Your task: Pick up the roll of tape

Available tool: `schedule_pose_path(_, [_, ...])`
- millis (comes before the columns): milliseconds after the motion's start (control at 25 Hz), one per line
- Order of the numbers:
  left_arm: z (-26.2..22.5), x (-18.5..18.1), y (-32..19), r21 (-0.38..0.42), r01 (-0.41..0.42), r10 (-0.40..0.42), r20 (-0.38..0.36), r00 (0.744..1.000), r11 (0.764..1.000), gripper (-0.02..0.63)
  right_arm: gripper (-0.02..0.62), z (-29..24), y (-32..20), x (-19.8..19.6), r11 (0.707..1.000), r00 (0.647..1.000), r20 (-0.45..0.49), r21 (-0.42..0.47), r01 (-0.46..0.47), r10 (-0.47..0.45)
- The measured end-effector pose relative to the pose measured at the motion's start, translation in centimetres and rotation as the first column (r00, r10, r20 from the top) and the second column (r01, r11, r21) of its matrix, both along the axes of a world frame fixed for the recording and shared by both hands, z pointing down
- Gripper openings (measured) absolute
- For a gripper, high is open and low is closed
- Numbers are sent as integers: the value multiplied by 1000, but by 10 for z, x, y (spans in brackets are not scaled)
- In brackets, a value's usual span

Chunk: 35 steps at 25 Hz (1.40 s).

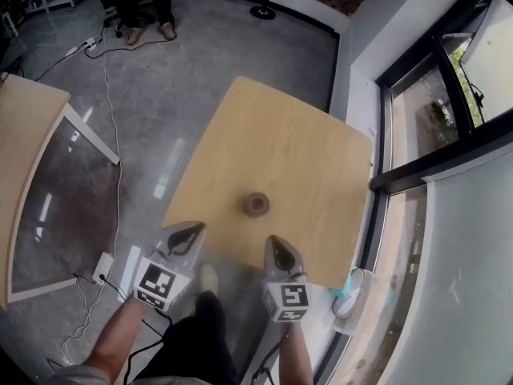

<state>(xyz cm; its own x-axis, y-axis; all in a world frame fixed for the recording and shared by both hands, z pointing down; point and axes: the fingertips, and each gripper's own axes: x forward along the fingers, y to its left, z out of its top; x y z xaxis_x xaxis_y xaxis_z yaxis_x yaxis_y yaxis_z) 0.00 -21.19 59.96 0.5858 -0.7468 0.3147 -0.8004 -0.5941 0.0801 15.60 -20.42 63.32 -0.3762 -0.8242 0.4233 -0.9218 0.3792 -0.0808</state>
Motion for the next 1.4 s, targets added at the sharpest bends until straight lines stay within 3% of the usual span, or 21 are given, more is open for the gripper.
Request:
schedule_pose_path(600, [42,-1,-25,-28,6,-6,2,1000,1000,-2,19,38,-22,1,1000,1000,-22,-28,-2,2])
schedule_pose_path(1080, [42,1,-27,-33,8,-8,5,1000,999,-2,221,63,-47,-14,995,997,-60,-87,50,-55])
schedule_pose_path(1400, [45,-3,-31,-44,19,-19,3,1000,999,-2,341,74,-67,-15,995,995,-85,-92,37,-45])
